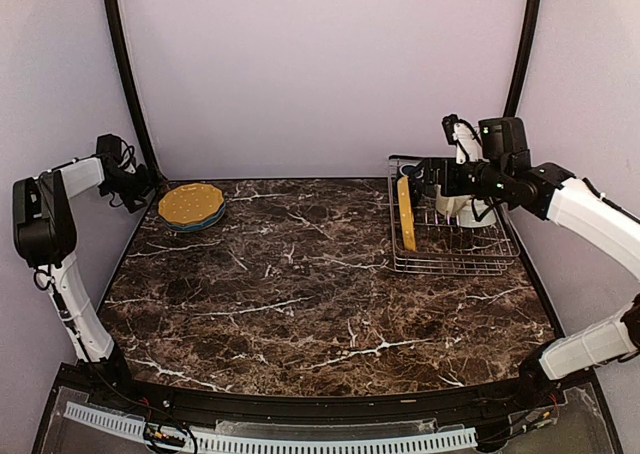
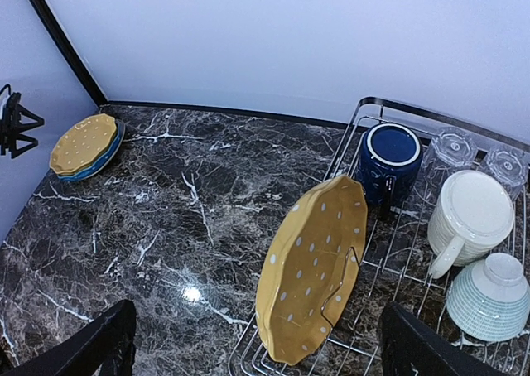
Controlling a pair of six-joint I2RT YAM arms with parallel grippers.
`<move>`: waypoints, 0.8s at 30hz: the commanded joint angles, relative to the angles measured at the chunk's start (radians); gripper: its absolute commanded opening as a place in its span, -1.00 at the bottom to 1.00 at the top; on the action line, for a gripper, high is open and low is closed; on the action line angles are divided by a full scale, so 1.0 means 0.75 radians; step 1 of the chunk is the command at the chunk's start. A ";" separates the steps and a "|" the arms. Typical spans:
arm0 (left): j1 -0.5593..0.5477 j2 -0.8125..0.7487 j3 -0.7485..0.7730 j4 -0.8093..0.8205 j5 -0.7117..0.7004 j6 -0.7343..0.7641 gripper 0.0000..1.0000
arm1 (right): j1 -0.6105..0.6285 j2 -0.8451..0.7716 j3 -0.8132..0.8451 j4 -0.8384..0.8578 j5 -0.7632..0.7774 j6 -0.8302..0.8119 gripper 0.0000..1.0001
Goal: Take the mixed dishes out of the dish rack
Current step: Grab the plate from the dish rack.
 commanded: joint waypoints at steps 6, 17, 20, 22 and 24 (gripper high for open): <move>-0.154 -0.333 -0.129 0.191 0.015 0.054 0.84 | -0.047 0.049 0.031 -0.016 0.034 0.066 0.97; -0.464 -0.386 -0.155 0.263 0.065 0.136 0.83 | -0.140 0.233 0.171 -0.113 -0.026 0.181 0.97; -0.523 -0.372 -0.149 0.264 0.091 0.140 0.83 | -0.141 0.307 0.209 -0.127 -0.166 0.174 0.93; -0.552 -0.363 -0.149 0.263 0.089 0.144 0.83 | -0.131 0.354 0.247 -0.142 -0.231 0.174 0.86; -0.576 -0.349 -0.146 0.253 0.077 0.144 0.83 | -0.105 0.388 0.274 -0.154 -0.217 0.168 0.86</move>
